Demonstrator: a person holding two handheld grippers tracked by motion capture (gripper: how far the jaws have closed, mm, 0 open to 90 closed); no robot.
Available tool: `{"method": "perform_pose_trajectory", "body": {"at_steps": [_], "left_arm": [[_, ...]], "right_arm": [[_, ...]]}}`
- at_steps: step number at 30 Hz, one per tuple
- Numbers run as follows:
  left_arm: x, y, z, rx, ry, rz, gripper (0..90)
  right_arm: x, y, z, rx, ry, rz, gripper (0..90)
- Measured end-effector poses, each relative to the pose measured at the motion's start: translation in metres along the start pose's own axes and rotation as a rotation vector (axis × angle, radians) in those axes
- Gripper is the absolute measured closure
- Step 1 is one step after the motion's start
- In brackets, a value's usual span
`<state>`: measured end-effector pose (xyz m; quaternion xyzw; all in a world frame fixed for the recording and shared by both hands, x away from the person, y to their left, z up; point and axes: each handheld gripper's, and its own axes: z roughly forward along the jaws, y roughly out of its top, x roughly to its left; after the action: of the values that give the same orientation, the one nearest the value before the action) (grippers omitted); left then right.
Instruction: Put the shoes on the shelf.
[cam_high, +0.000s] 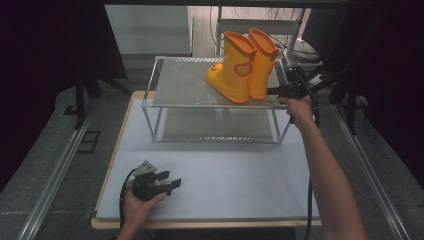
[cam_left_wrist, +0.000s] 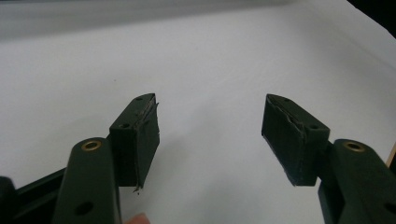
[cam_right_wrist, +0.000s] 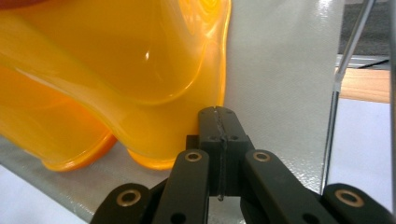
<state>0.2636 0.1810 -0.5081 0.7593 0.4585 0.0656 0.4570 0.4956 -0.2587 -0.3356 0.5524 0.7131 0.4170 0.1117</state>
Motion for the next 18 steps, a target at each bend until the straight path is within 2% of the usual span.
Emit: {"method": "perform_pose_trajectory", "body": {"at_steps": [3,6,9,18], "left_arm": [[-0.001,0.000,0.001,0.001,-0.003,-0.004,36.5],[-0.001,0.000,0.001,0.002,-0.003,-0.004,36.5],[-0.001,0.000,0.001,0.002,-0.001,-0.004,36.5],[-0.002,0.000,0.002,0.005,-0.004,-0.002,36.5]], "right_arm": [[0.004,0.000,-0.001,0.003,-0.013,-0.018,90.0],[0.006,-0.001,0.000,0.001,0.026,-0.010,90.0],[0.011,-0.002,0.000,0.004,0.027,-0.026,90.0],[0.027,-0.005,0.006,0.013,0.094,-0.033,90.0]]}}
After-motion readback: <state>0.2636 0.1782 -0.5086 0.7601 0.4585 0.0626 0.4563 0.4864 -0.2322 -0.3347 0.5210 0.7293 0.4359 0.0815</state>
